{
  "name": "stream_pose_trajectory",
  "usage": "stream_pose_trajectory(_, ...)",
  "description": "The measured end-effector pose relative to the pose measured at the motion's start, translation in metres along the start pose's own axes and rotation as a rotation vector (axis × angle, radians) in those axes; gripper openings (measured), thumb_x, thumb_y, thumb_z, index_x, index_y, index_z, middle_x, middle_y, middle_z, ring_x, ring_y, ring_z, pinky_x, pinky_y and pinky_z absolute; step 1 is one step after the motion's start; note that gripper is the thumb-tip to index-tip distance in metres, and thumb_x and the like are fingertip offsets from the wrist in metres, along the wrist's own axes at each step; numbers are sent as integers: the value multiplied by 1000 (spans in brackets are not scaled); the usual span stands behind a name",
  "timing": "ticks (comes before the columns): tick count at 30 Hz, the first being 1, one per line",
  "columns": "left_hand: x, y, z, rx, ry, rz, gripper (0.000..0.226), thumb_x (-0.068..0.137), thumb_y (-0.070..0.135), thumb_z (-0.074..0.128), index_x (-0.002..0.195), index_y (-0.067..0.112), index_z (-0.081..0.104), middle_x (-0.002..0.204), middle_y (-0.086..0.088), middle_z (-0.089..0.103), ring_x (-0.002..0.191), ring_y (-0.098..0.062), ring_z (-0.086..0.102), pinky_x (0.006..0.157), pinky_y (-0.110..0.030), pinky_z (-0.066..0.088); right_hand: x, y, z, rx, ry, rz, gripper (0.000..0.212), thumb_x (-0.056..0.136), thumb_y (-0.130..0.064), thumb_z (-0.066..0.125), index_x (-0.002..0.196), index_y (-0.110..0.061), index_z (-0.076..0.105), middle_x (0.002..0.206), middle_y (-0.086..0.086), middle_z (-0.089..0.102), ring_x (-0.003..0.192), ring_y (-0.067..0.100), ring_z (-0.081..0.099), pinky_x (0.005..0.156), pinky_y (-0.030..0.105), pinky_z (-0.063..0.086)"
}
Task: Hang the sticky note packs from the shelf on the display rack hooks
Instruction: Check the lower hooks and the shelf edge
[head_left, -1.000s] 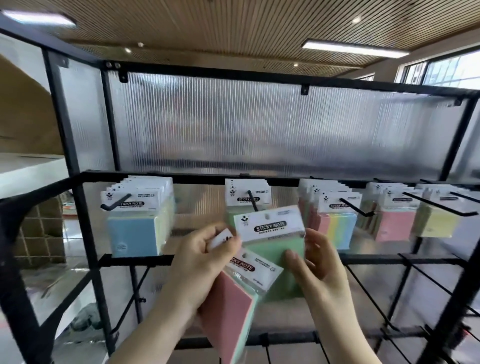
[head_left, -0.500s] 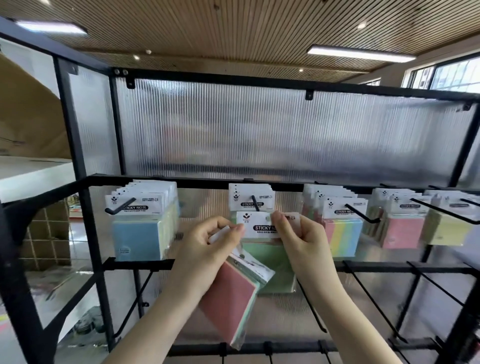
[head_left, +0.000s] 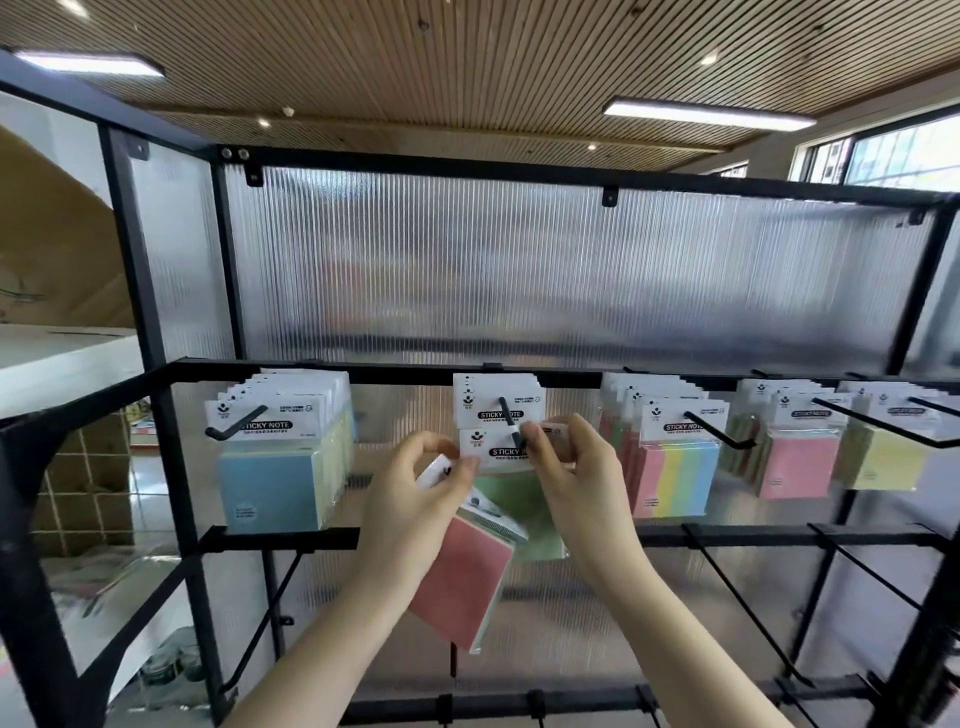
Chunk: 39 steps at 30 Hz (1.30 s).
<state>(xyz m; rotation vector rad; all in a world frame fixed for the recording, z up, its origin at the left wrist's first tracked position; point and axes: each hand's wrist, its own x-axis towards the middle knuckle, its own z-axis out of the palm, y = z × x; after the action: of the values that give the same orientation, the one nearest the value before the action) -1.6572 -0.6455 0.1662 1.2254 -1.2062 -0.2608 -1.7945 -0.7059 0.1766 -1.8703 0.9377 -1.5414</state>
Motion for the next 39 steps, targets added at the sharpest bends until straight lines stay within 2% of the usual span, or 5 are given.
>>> stream_pose_trajectory(4, 11, -2, 13, 99, 102, 27, 27, 81, 30, 73, 94, 17, 53, 84, 14, 55, 71, 22, 49, 62, 0, 38, 16, 10, 7, -92, 68, 20, 24, 88, -41, 62, 96, -21, 50, 85, -3, 57, 79, 14, 57, 71, 39, 51)
stream_pose_trajectory(7, 22, -4, 24, 143, 154, -10, 29, 83, 30, 71, 95, 16, 50, 71, 6, 49, 51, 0, 47, 47, -10, 36, 26, 19, 12, -123, 78, 41, 27, 88, -35, 64, 97, -19, 45, 91, -2, 54, 83, 18, 57, 74, 44, 51)
stream_pose_trajectory(19, -15, -36, 44, 54, 342, -174, 26, 90, 22, 63, 95, 2, 48, 69, 1, 48, 56, -11, 44, 46, -14, 32, -7, 42, -13, -132, -83, 236, 16, 98, -21, 46, 91, -10, 55, 100, 11, 60, 87, 25, 57, 75, 33, 45)
stream_pose_trajectory(30, -100, -9, 122, -25, 155, -113, 24, 93, 26, 56, 74, 17, 45, 65, 4, 46, 57, -7, 42, 50, -13, 34, -76, 58, -101, -170, -265, 352, 29, 97, -40, 48, 85, -15, 54, 68, -11, 52, 56, 2, 46, 52, 17, 34)
stream_pose_trajectory(39, -118, 39, 207, -148, -23, 76, 34, 96, 23, 50, 65, 20, 37, 55, 12, 40, 52, -5, 36, 50, -18, 29, -88, 55, -203, -67, -31, 357, 30, 93, -31, 58, 84, -3, 57, 73, 6, 60, 65, 11, 52, 61, 28, 42)
